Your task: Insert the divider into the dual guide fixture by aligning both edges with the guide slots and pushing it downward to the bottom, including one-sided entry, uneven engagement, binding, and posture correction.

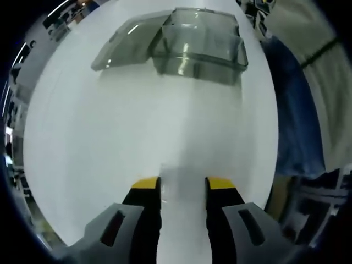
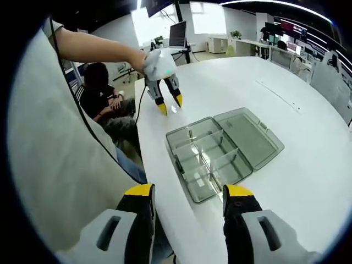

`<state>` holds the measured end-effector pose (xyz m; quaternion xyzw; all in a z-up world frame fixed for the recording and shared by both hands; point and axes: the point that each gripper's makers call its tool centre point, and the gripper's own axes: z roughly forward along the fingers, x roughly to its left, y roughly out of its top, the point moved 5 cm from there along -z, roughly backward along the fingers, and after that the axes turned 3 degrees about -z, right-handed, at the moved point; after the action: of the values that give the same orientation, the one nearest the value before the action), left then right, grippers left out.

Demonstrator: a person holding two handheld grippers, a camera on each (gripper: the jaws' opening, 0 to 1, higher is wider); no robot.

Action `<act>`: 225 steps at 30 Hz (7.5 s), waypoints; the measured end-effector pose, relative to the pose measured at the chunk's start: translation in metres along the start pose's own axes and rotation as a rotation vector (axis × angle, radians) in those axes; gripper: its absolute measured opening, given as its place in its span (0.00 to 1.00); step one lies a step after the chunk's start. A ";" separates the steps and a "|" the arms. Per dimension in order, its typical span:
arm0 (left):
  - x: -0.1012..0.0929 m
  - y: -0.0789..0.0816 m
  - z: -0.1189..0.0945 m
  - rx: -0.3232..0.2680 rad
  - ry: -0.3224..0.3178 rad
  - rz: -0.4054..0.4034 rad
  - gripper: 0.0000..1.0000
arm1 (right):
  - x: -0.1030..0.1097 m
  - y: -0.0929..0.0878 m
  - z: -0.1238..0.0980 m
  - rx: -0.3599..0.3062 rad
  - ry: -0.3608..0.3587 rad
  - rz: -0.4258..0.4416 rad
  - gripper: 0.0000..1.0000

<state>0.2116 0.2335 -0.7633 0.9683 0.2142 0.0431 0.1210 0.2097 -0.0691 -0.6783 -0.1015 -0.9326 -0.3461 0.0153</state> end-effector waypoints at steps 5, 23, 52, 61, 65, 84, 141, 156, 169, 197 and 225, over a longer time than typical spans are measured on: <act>-0.002 0.014 -0.008 -0.062 0.009 -0.036 0.27 | -0.002 0.000 0.000 -0.004 0.003 0.008 0.46; -0.003 0.068 -0.047 -0.256 0.093 -0.058 0.27 | -0.009 0.007 0.004 -0.033 0.017 0.031 0.46; -0.026 0.135 -0.092 -0.547 0.201 -0.099 0.27 | -0.019 0.018 -0.003 -0.097 -0.002 0.103 0.43; -0.036 0.144 -0.095 -0.623 0.238 -0.116 0.27 | -0.021 0.025 -0.010 -0.148 -0.014 0.148 0.38; -0.040 0.147 -0.095 -0.639 0.243 -0.119 0.27 | -0.022 0.027 -0.011 -0.165 -0.010 0.165 0.38; -0.052 0.163 -0.096 -0.689 0.315 -0.069 0.27 | -0.021 0.046 -0.016 -0.235 0.012 0.219 0.31; -0.055 0.205 -0.101 -0.680 0.456 0.098 0.27 | -0.031 0.087 -0.006 -0.289 0.078 0.406 0.06; -0.055 0.207 -0.101 -0.684 0.459 0.103 0.27 | -0.033 0.084 -0.003 -0.277 0.091 0.421 0.00; -0.056 0.206 -0.099 -0.675 0.453 0.098 0.28 | -0.031 0.084 0.000 -0.262 0.099 0.422 0.00; -0.057 0.206 -0.101 -0.706 0.472 0.128 0.28 | -0.031 0.082 -0.005 -0.288 0.088 0.455 0.00; -0.047 0.186 -0.113 -0.802 0.264 -0.088 0.29 | -0.022 0.073 -0.011 -0.298 0.095 0.291 0.00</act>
<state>0.2292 0.0740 -0.6088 0.8206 0.2351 0.2414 0.4616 0.2451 -0.0257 -0.6252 -0.2200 -0.8448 -0.4786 0.0939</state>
